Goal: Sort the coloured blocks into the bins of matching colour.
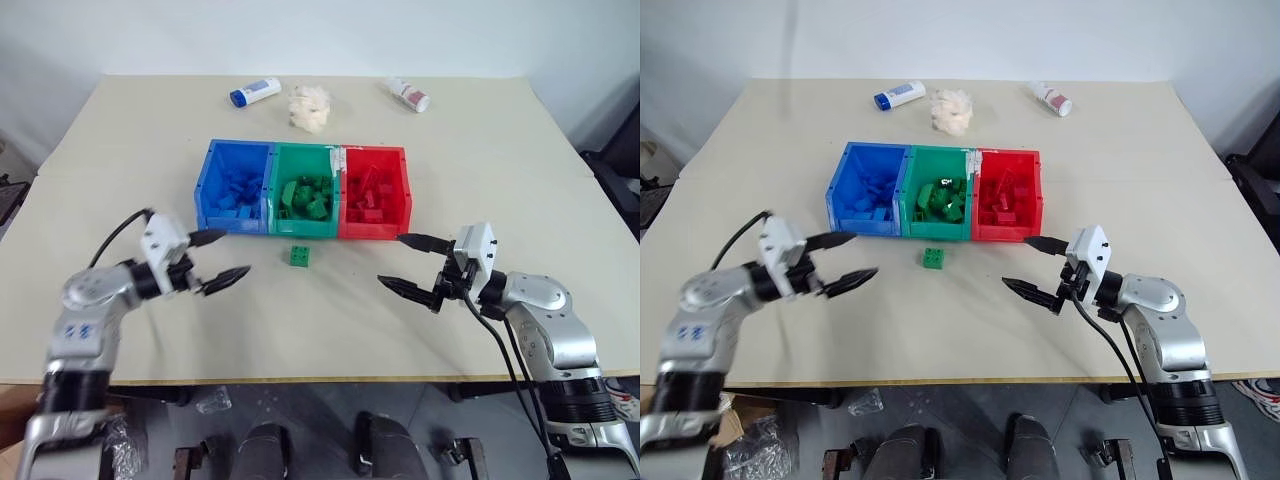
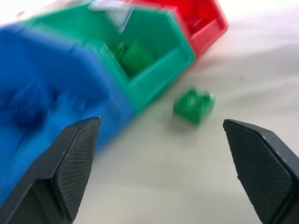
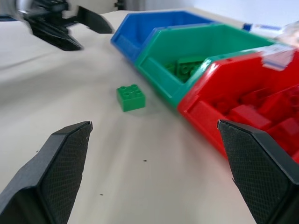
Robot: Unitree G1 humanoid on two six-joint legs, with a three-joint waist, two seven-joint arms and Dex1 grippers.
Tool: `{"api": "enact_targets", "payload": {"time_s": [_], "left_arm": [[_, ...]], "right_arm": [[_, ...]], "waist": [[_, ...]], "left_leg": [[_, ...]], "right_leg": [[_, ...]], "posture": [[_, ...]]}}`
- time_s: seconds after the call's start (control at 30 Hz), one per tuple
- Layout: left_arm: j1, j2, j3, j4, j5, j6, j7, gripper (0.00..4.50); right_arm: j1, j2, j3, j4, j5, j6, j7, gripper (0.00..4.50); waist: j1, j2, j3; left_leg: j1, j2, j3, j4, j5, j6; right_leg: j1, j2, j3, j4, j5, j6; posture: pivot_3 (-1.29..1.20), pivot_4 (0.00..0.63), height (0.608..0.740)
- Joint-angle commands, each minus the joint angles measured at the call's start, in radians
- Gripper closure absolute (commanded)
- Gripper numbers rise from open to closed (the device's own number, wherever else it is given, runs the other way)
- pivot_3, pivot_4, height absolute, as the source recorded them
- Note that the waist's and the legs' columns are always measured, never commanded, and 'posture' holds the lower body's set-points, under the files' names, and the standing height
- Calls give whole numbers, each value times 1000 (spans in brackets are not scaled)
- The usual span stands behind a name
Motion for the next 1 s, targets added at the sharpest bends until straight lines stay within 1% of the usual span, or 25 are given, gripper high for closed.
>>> {"api": "enact_targets", "payload": {"time_s": [0.03, 0.1, 0.13, 0.23, 0.33, 0.47, 0.6, 0.73, 0.83, 1.0], "left_arm": [[158, 41, 118, -130, -76, 33, -23, 28], [274, 60, 176, -159, -86, 32, -39, 28], [304, 64, 189, -169, -91, 30, -42, 28], [367, 65, 223, -196, -106, 35, -37, 28], [380, 65, 224, -206, -103, 45, -21, 28], [291, 30, 142, -219, -84, 60, 37, 28], [145, -65, -8, -193, -21, 48, 111, 28], [38, -133, -117, -94, 65, 6, 153, 28], [-64, -203, -205, 37, 133, -55, 171, 28], [-171, -291, -277, 204, 208, -140, 207, 28]], "right_arm": [[-22, -13, -3, 2, 14, -7, 28, 0], [-34, -13, 2, 14, 11, -7, 37, 0], [-37, -13, 1, 19, 11, -9, 41, 0], [-48, -11, 10, 29, 10, -5, 54, 0], [-63, -5, 18, 38, 8, -2, 56, 0], [-79, -5, 23, 52, 8, -3, 60, 0], [-76, -8, 19, 45, 8, -4, 51, 0], [-61, -8, 13, 26, 10, -1, 31, 0], [-37, -12, 3, 0, 13, 1, 15, 0], [-5, -22, -23, -39, 19, 9, -18, 0]], "waist": [[4, 0, 0], [1, 0, 0], [0, 0, 0], [8, 0, 0], [6, 0, 0], [5, 0, 0], [8, 0, 0], [2, 0, 0], [3, 0, 0], [6, 0, 0]], "left_leg": [[0, 0, 0, 0, 0, 0], [0, 0, 0, 0, 0, 0], [1, 0, 0, 0, -1, 0], [0, 1, 0, 0, -1, 0], [1, 0, 0, 1, -1, 0], [1, 0, 1, 0, -1, 0], [0, 0, 1, 1, -1, 0], [1, 0, 2, 1, -1, 0], [1, 1, 3, 1, -1, 0], [0, 0, 3, 1, -1, 0]], "right_leg": [[0, 0, 0, 0, 0, 0], [0, 0, 0, 0, 0, 0], [0, 0, 1, 0, 0, 0], [0, 0, 0, 0, 0, -1], [0, 0, 1, 0, 0, -1], [0, 0, 1, 1, 0, -1], [0, 0, 1, 1, 0, 0], [0, 1, 1, 1, 0, 0], [0, 2, 2, 1, 0, 0], [0, 2, 2, 0, 0, 0]], "posture": [[0, 150, 740], [0, 150, 740], [0, 150, 740], [0, 150, 740], [0, 150, 740], [0, 150, 740], [0, 150, 740], [0, 150, 740], [0, 150, 740], [0, 150, 740]]}}
